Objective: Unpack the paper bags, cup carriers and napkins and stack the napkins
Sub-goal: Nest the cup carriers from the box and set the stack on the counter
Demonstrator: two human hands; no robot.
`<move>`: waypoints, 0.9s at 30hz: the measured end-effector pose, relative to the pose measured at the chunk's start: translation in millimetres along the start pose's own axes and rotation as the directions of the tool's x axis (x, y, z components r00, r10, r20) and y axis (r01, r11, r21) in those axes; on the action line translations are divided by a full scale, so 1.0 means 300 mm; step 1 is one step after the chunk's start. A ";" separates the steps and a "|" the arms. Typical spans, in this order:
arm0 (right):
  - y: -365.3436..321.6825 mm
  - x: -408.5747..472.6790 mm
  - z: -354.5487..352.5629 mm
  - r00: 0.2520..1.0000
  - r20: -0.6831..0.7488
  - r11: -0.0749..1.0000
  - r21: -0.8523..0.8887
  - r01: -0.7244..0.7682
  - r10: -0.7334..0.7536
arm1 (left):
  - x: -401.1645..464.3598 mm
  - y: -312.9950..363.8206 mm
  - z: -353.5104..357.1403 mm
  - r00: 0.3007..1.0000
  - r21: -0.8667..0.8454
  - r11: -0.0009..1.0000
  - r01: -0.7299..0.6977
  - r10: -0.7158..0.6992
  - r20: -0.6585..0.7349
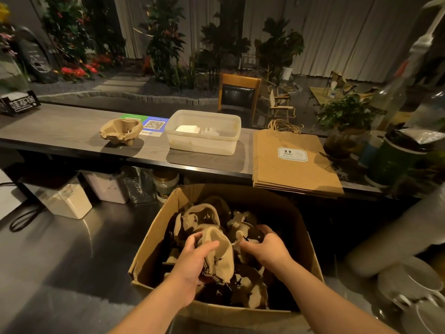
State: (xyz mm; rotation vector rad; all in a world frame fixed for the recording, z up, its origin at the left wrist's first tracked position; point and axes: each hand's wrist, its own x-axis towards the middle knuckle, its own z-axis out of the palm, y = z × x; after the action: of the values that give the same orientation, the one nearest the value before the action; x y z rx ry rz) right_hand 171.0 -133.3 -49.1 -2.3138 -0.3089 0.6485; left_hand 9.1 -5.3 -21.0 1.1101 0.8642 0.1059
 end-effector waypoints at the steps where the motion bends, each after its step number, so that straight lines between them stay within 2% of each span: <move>1: 0.000 -0.008 -0.010 1.000 0.019 1.000 0.018 -0.004 0.003 | 0.003 0.000 -0.003 1.000 -0.003 1.000 0.009 -0.009 0.002; 5: 0.006 -0.051 -0.042 0.998 0.063 0.996 0.091 0.005 -0.011 | 0.013 -0.003 -0.013 1.000 -0.036 0.999 0.028 -0.028 -0.004; 8: 0.016 -0.083 -0.061 0.999 0.050 0.977 0.215 0.007 -0.018 | 0.014 -0.007 -0.010 1.000 -0.074 0.997 0.026 -0.026 -0.004; 12: 0.005 -0.126 -0.076 0.992 -0.057 0.917 0.378 0.129 -0.116 | 0.013 -0.004 -0.015 0.999 -0.129 0.991 0.035 -0.036 -0.004; 15: 0.000 -0.138 -0.067 0.976 -0.143 0.888 0.408 0.211 -0.166 | 0.008 0.001 -0.021 0.997 -0.172 0.983 0.070 -0.072 -0.004; 18: -0.016 -0.155 -0.061 0.949 -0.234 0.883 0.372 0.288 -0.211 | 0.005 0.007 -0.023 0.996 -0.167 0.981 0.094 -0.093 0.013; 20: -0.034 -0.182 -0.059 0.928 -0.244 0.884 0.310 0.351 -0.282 | -0.004 0.011 -0.021 0.993 -0.145 0.982 0.119 -0.113 0.045; 23: -0.057 -0.223 -0.054 0.868 -0.213 0.855 0.182 0.485 -0.447 | -0.018 0.015 -0.013 0.985 -0.095 0.986 0.140 -0.129 0.110; 27: -0.044 -0.230 -0.033 0.798 -0.116 0.806 -0.046 0.590 -0.591 | -0.021 0.022 -0.014 0.987 -0.109 0.983 0.146 -0.137 0.087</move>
State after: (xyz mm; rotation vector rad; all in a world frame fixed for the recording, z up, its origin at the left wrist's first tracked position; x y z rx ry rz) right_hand 117.3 -156.1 -8.7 -2.0783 -0.9311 0.1806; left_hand 4.3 -2.0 -12.9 0.9358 0.8532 -0.0063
